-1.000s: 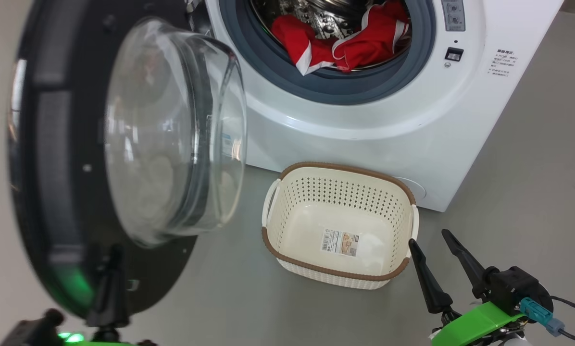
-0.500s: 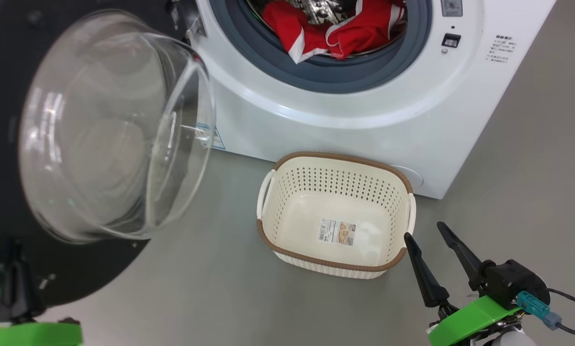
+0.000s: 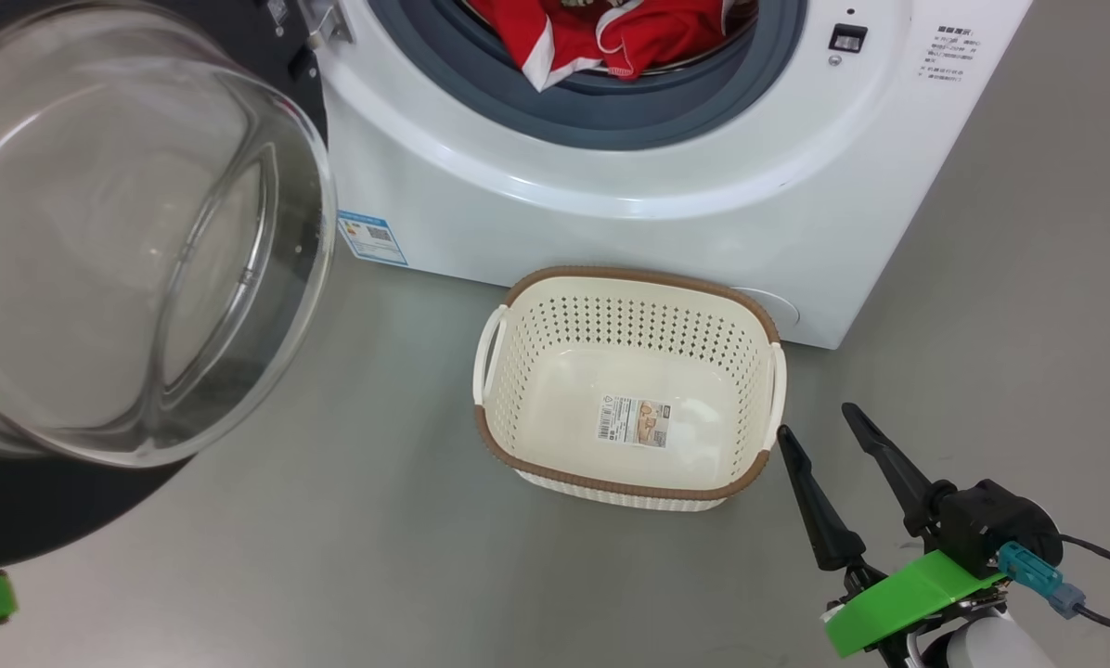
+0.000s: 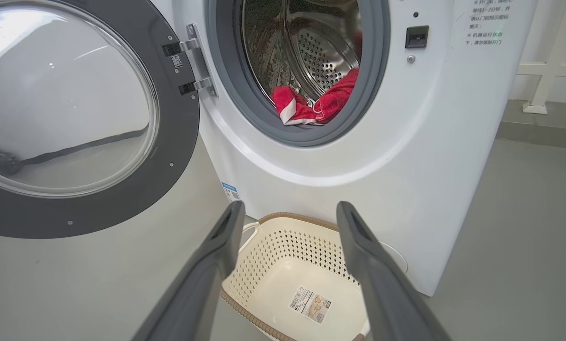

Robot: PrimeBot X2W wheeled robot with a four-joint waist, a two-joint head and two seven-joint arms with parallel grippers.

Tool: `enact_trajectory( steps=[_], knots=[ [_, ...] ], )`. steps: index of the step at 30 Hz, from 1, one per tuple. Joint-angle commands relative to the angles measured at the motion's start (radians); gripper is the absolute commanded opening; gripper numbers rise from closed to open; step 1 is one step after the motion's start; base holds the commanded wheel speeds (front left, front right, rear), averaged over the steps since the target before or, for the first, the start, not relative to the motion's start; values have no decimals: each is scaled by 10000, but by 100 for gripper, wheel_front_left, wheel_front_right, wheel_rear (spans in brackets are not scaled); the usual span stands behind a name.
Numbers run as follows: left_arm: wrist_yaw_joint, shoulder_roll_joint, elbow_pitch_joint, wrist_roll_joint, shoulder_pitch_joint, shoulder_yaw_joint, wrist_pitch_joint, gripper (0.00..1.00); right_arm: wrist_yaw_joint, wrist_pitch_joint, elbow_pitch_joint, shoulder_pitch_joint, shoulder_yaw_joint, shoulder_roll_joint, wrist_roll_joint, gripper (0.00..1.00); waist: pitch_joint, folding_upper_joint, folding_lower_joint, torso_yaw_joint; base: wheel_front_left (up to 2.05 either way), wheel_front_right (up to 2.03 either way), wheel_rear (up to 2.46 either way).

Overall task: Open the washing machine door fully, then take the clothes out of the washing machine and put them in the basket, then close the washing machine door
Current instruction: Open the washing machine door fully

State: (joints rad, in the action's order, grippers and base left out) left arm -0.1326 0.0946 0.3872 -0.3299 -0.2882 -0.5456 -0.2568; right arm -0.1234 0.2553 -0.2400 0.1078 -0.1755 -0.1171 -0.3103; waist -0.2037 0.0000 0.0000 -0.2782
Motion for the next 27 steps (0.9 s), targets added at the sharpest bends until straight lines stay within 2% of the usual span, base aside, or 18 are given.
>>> enact_trajectory(
  steps=[1, 8, 20, 22, 27],
  knots=[
    [22, 755, 7, -65, -397, -475, -49, 0, -73, 65, 283, 330, -244, -28, 61, 100, -62, 0, 0, 56, 0, 0, 0],
    [21, 969, 341, -181, -606, -561, -49, 0, -73, 65, 333, 409, -215, -6, 55, 100, -124, 0, 0, 130, 0, 0, 0],
    [20, 491, -338, -193, 223, 98, -49, 0, -73, 65, 309, 357, -267, 61, -23, 100, 169, 0, 0, 199, 0, 0, 0],
    [20, 448, -438, -209, 326, 208, -49, 4, -73, 65, 302, 344, -268, 69, -32, 100, 204, 0, 0, 213, 0, 0, 0],
    [20, 175, -1017, -175, 975, 815, -49, 39, -73, 65, 287, 246, -239, 131, -76, 100, 408, 0, 0, 309, 0, 0, 0]
  ],
)
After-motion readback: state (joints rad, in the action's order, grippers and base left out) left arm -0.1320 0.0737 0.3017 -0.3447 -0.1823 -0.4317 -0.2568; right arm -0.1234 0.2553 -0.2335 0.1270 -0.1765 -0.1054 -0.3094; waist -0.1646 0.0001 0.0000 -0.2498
